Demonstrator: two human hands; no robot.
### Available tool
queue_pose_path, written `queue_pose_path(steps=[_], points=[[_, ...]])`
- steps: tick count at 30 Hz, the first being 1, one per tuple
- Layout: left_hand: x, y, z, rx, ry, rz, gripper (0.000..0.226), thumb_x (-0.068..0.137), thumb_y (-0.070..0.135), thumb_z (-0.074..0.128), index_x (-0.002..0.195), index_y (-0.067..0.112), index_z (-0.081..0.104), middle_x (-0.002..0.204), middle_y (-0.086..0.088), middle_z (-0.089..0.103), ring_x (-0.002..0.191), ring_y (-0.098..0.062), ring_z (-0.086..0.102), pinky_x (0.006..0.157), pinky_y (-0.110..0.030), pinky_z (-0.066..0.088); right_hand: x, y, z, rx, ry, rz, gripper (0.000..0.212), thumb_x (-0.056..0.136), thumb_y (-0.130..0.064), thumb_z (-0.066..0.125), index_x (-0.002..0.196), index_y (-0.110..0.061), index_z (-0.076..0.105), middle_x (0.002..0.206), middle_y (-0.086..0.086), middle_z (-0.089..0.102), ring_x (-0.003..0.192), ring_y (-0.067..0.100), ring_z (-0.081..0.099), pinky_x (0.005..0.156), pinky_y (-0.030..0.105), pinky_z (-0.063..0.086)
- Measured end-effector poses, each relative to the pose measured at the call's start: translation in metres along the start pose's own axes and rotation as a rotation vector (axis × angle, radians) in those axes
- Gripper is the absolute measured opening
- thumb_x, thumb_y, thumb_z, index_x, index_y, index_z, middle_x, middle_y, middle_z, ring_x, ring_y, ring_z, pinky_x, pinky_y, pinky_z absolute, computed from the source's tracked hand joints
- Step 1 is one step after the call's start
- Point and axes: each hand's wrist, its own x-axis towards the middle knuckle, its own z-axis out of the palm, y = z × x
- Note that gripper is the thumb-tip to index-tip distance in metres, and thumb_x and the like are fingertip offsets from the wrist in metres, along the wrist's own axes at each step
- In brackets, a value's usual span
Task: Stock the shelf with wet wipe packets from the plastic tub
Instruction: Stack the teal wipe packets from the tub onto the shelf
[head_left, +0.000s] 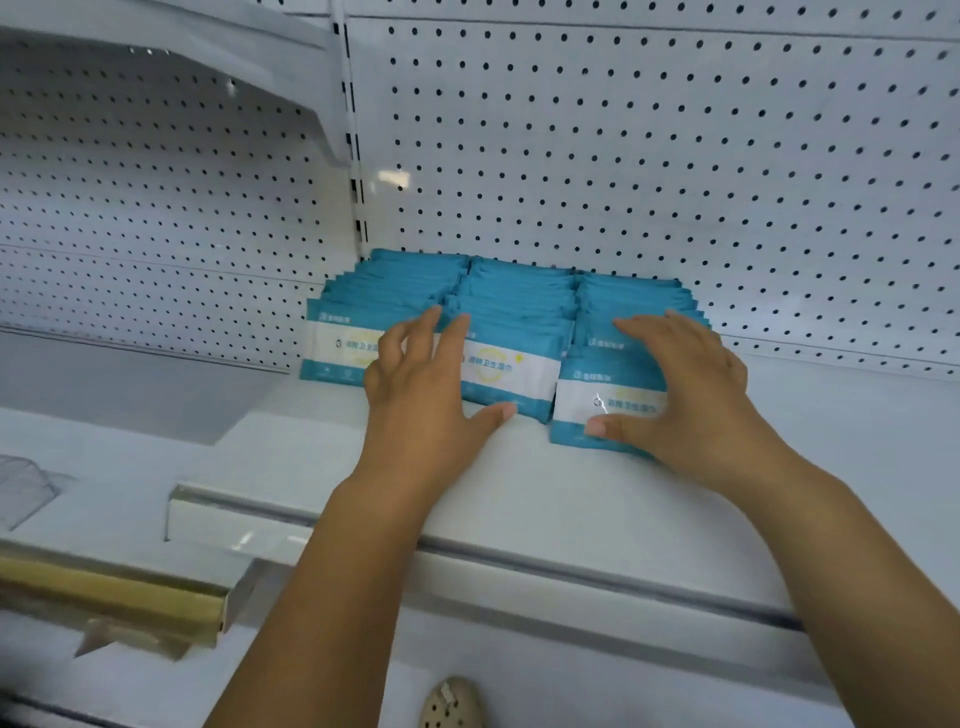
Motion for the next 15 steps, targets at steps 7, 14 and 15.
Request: queue_pose_path(steps=[7, 14, 15], points=[[0.005, 0.041, 0.020, -0.042, -0.015, 0.072, 0.088, 0.083, 0.062, 0.069, 0.154, 0.030, 0.028, 0.166, 0.007, 0.016, 0.150, -0.018, 0.005, 0.121, -0.050, 0.015, 0.010, 0.030, 0.003, -0.084, 0.088, 0.016, 0.089, 0.072, -0.053, 0.082, 0.148, -0.029, 0.043, 0.159, -0.005, 0.032, 0.152, 0.015, 0.012, 0.122, 0.039, 0.003], [0.003, 0.063, 0.035, -0.036, -0.016, 0.078, 0.092, 0.080, 0.059, 0.074, 0.154, 0.030, 0.029, 0.166, 0.007, 0.018, 0.152, -0.019, 0.005, 0.121, -0.048, 0.013, 0.011, 0.034, 0.010, -0.063, 0.111, -0.007, 0.088, 0.072, -0.051, 0.082, 0.147, -0.027, 0.044, 0.157, -0.005, 0.036, 0.151, 0.016, 0.018, 0.121, 0.042, 0.001], [0.002, 0.065, 0.036, -0.042, -0.017, 0.078, 0.092, 0.079, 0.058, 0.075, 0.154, 0.030, 0.030, 0.166, 0.007, 0.019, 0.152, -0.019, 0.005, 0.121, -0.049, 0.014, 0.009, 0.035, 0.008, -0.058, 0.099, -0.003, 0.090, 0.072, -0.053, 0.082, 0.148, -0.028, 0.042, 0.159, -0.006, 0.032, 0.152, 0.015, 0.015, 0.121, 0.042, -0.002]])
